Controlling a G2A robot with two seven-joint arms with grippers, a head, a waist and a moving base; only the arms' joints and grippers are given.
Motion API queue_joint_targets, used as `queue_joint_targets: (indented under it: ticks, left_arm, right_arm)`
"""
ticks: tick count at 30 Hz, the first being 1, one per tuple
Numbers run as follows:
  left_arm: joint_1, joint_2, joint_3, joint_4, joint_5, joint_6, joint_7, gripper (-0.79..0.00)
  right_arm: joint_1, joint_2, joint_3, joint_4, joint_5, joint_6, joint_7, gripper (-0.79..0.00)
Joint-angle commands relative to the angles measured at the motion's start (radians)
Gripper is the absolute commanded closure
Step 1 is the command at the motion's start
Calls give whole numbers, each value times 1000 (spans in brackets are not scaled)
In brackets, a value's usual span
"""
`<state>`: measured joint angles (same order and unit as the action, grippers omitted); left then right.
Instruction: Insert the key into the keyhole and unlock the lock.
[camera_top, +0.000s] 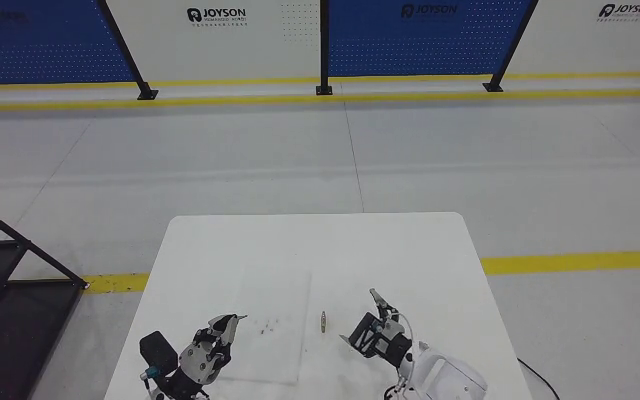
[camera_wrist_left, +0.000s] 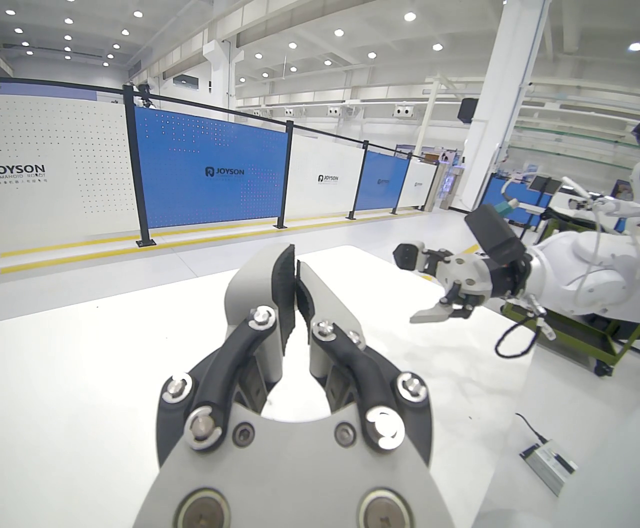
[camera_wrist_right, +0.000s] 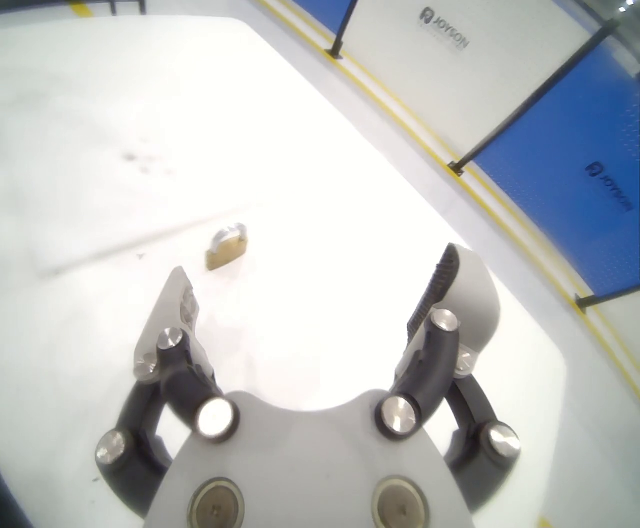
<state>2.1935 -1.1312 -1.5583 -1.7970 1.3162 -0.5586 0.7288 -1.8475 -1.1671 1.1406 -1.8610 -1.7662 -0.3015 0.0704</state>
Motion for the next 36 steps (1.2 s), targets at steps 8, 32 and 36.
queue_joint_targets:
  ticks: [8, 32, 36]
  left_arm:
    - [0, 0, 0, 0, 0, 0, 0, 0]
    - [-5, -1, 12, -6, -24, 12, -15, 0]
    - [-5, -1, 12, -6, -24, 12, -15, 0]
  right_arm:
    - [4, 0, -2, 1, -1, 0, 3, -785]
    - [169, -104, -322, 277, 234, 353, 91, -785]
    - [197, -119, -338, 320, 258, 408, 92, -606]
